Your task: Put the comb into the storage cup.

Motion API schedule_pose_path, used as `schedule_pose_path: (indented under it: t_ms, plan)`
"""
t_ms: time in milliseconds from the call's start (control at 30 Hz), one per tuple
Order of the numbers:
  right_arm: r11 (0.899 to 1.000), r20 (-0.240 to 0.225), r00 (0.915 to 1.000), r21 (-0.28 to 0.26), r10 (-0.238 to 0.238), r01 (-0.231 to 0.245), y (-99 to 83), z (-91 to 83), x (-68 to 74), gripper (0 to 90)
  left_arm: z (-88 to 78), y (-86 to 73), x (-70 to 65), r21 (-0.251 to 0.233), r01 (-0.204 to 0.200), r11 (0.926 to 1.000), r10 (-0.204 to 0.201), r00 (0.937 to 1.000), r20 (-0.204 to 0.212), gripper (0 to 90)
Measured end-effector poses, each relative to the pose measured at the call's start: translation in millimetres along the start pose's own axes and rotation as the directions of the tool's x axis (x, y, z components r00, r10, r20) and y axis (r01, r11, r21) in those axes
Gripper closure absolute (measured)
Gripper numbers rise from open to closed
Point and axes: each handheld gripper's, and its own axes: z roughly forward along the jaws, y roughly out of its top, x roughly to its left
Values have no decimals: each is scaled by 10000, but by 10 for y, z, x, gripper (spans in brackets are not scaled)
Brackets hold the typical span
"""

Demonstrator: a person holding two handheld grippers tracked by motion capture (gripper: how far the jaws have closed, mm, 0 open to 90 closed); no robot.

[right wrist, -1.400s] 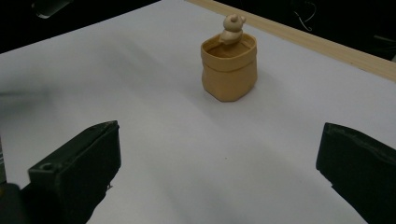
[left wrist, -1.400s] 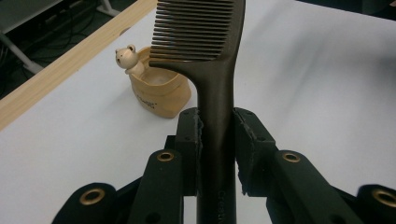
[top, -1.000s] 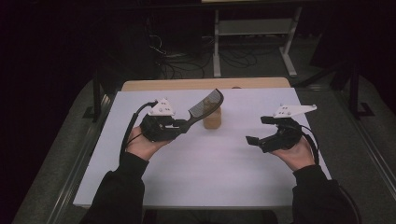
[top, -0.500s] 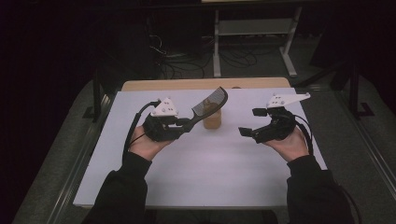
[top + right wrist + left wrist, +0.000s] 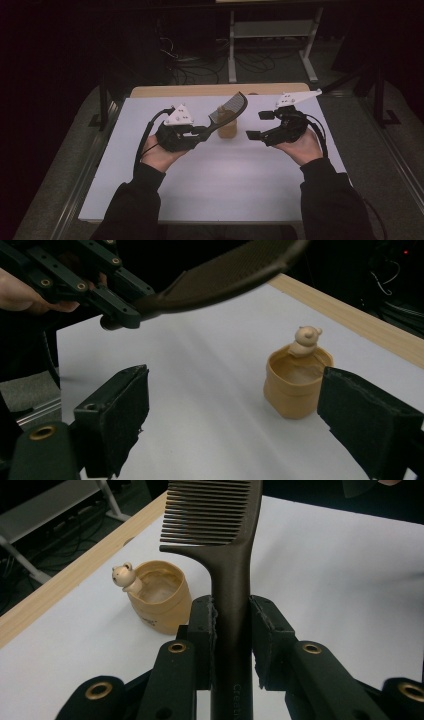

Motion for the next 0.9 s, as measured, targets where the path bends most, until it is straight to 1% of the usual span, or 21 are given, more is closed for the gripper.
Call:
schedule_pose_path:
  t_ms: [133,233,333,500,633,767,833,900]
  plan:
    - [10000,-199,9998,70,-69,70,71,52,19,132,13,13,-20,-5,-90,10000,90,10000,-16,730]
    - [10000,-361,9993,25,-8,9,125,81,33,139,21,20,-33,-52,-95,9999,95,10000,-24,730]
    - [10000,-353,9993,29,75,-74,175,108,44,159,24,23,-40,-53,-104,9999,103,9999,-90,730]
    - [9991,-259,9987,-25,428,-429,237,146,40,197,33,21,-43,-129,-92,9999,90,9998,-190,730]
    - [9973,-313,9968,-23,730,-731,260,173,16,219,57,26,-58,-106,-155,9998,153,9997,-216,730]
    - [9958,-415,9950,-125,905,-911,279,182,8,246,78,30,-72,-74,-208,9998,206,9995,-240,730]
    - [9948,-377,9942,-129,1002,-1008,292,189,3,259,84,34,-79,-100,-243,9997,240,9993,-294,730]
    - [9915,-407,9910,-196,1274,-1283,304,197,-15,276,89,40,-85,-154,-258,9995,252,9990,-364,730]
